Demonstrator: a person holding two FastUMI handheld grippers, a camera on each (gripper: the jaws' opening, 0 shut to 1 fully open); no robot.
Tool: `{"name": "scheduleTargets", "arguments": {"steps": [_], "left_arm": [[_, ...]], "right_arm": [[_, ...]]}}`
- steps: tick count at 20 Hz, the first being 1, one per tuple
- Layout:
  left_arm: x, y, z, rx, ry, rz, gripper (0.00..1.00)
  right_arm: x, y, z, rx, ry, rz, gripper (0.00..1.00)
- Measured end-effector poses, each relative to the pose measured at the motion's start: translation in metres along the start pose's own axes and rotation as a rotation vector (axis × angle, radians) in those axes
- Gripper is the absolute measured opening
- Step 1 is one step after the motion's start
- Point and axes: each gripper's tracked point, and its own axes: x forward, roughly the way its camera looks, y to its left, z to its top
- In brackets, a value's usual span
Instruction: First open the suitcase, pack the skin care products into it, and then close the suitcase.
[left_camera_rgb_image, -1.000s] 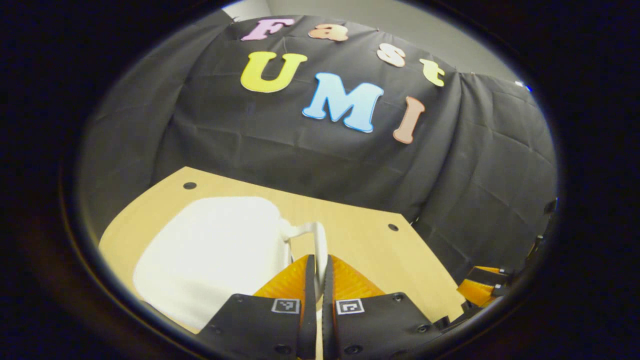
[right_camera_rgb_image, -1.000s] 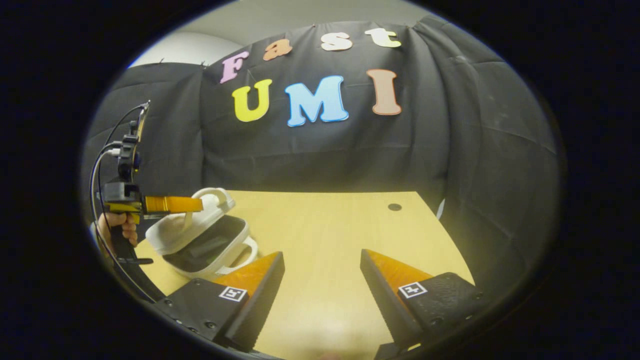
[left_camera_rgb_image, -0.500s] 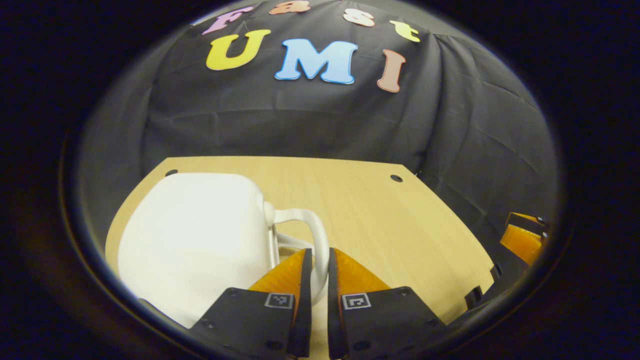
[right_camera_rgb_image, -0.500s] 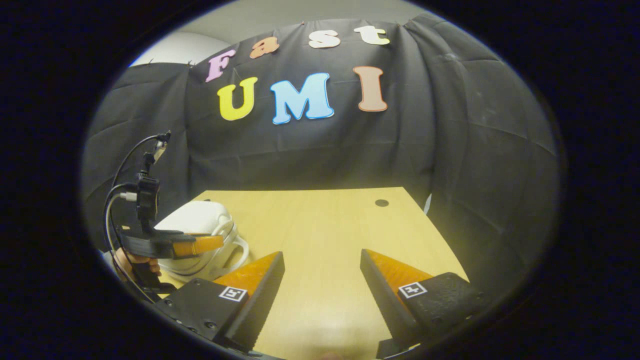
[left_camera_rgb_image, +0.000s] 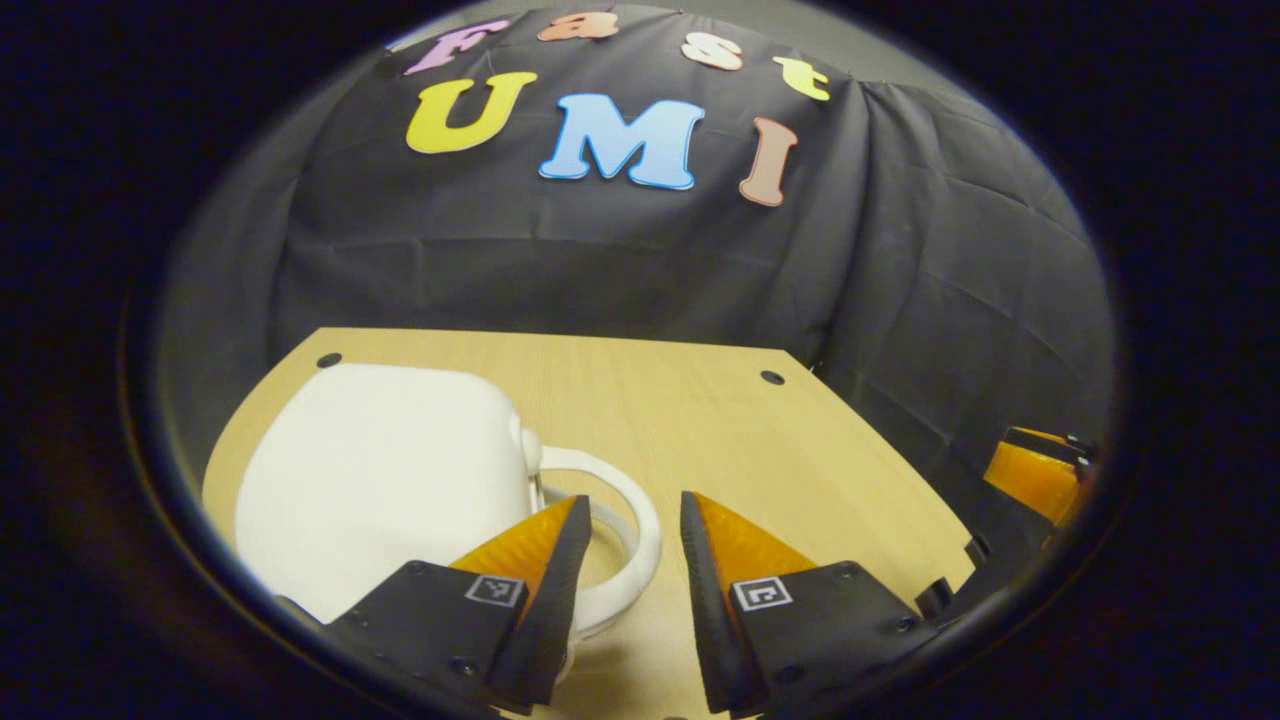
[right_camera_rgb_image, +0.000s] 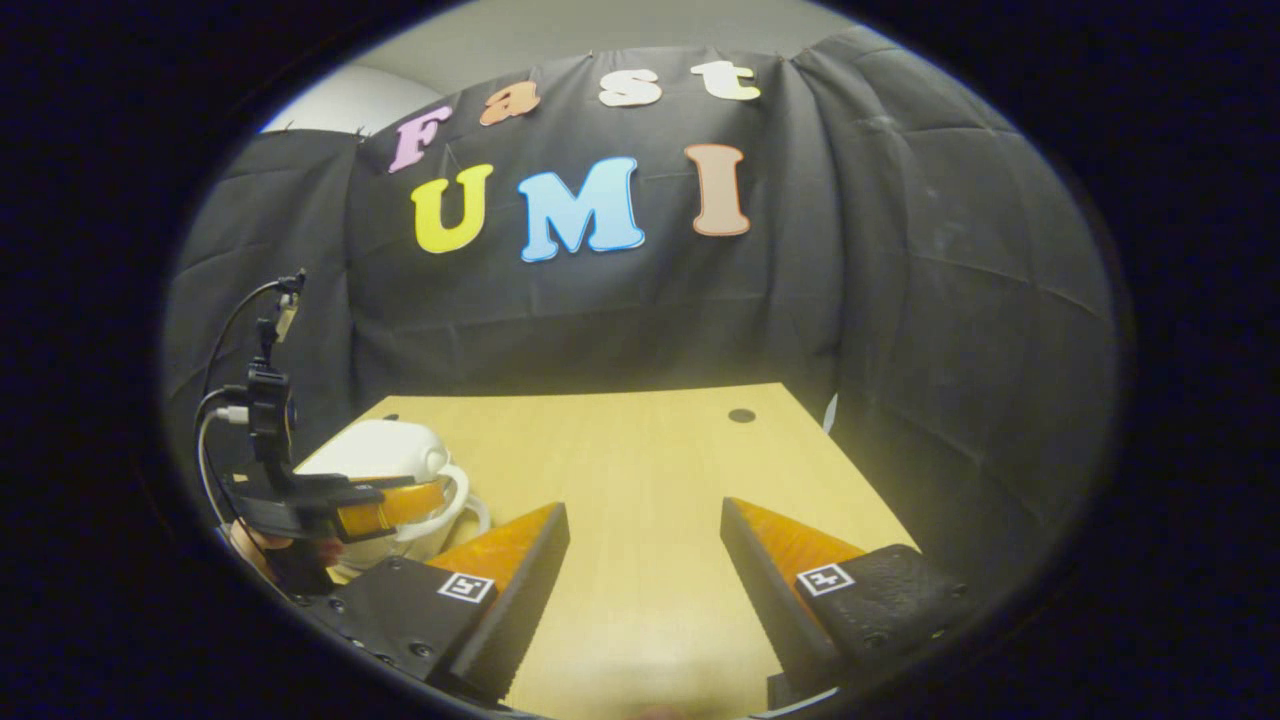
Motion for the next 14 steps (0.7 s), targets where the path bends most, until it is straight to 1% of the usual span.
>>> {"name": "scheduleTargets", "arguments": {"steps": [1,3,4,5,8,10,11,12,13,14], "left_arm": [[-0.01,-0.001,0.009,0.015,-0.034,0.013,0.66],[-0.031,-0.005,0.035,0.048,-0.118,0.05,0.82],[-0.047,-0.007,0.049,0.057,-0.171,0.071,0.84],[-0.061,-0.01,0.064,0.066,-0.229,0.094,0.82],[-0.102,-0.024,0.099,0.086,-0.402,0.17,0.81],[-0.124,-0.039,0.105,0.095,-0.462,0.213,0.84],[-0.128,-0.044,0.101,0.107,-0.478,0.241,0.92],[-0.133,-0.051,0.098,0.117,-0.488,0.278,0.92],[-0.136,-0.062,0.095,0.125,-0.488,0.3,0.92],[-0.139,-0.076,0.09,0.127,-0.491,0.318,0.91]], "right_arm": [[-0.003,0.0,0.005,-0.002,-0.017,-0.003,0.94],[-0.006,-0.004,0.014,-0.011,-0.055,-0.015,0.94],[-0.008,-0.008,0.018,-0.014,-0.078,-0.022,0.94],[-0.012,-0.013,0.022,-0.016,-0.099,-0.03,0.94],[-0.017,-0.032,0.031,-0.026,-0.155,-0.045,0.94],[-0.023,-0.042,0.039,-0.029,-0.201,-0.031,0.93],[-0.026,-0.048,0.043,-0.033,-0.224,-0.02,0.93],[-0.029,-0.056,0.043,-0.036,-0.24,-0.005,0.9],[-0.031,-0.063,0.045,-0.035,-0.252,0.01,0.93],[-0.032,-0.073,0.045,-0.031,-0.259,0.024,0.93]]}}
